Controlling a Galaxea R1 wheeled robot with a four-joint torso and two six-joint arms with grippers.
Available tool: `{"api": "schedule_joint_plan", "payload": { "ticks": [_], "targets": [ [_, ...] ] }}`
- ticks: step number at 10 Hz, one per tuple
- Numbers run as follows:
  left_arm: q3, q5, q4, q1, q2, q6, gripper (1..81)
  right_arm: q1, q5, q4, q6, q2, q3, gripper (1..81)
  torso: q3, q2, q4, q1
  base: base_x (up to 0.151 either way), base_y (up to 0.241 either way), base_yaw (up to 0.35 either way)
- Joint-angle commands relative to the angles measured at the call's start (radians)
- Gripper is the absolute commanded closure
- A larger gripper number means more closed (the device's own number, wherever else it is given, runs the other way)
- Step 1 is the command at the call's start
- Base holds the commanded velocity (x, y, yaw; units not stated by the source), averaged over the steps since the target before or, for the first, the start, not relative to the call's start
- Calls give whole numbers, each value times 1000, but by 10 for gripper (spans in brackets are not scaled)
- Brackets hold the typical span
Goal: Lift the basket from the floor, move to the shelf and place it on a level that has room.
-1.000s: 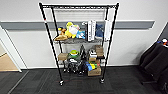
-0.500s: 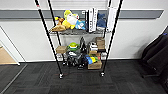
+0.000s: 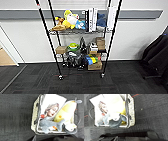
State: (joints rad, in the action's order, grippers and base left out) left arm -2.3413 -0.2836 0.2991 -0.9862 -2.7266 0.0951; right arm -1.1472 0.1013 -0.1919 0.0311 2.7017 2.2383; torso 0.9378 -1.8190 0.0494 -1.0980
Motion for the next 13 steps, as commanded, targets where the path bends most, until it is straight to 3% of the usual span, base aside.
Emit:
{"api": "schedule_joint_plan", "payload": {
  "ticks": [1,2,4,6,9,10,11,12,13],
  "targets": [
    [-15,-66,20,97,1,-5,10,83,57,-37,3,-11,-7,10,0,-95,0,-61,0,0,0],
    [-29,-85,20,103,-7,-6,10,88,58,-43,3,-11,-7,10,0,-128,0,-82,0,0,0],
    [-59,-111,21,109,-19,-6,10,91,58,-49,3,-11,-7,10,94,-199,0,-127,0,0,0],
    [-59,-112,31,115,-18,-6,10,106,58,-54,3,-14,-7,10,113,-250,0,-158,0,0,0],
    [-59,-138,46,148,-15,-6,10,154,61,-72,3,-18,-25,10,202,-344,0,-218,0,0,0],
    [-58,-146,46,160,-15,-8,10,172,76,-75,3,-20,-31,10,139,-377,0,-239,0,0,0],
    [-59,-146,48,172,-12,-8,10,189,100,-90,3,-21,-37,10,161,-401,0,-255,0,0,0],
    [-59,-146,49,188,-12,-8,10,200,103,-93,3,-24,-49,10,168,-328,0,-208,0,0,0],
    [-59,-163,60,204,-12,-9,10,210,103,-98,3,-30,-68,10,172,-343,0,-216,0,0,0]
  ]
}}
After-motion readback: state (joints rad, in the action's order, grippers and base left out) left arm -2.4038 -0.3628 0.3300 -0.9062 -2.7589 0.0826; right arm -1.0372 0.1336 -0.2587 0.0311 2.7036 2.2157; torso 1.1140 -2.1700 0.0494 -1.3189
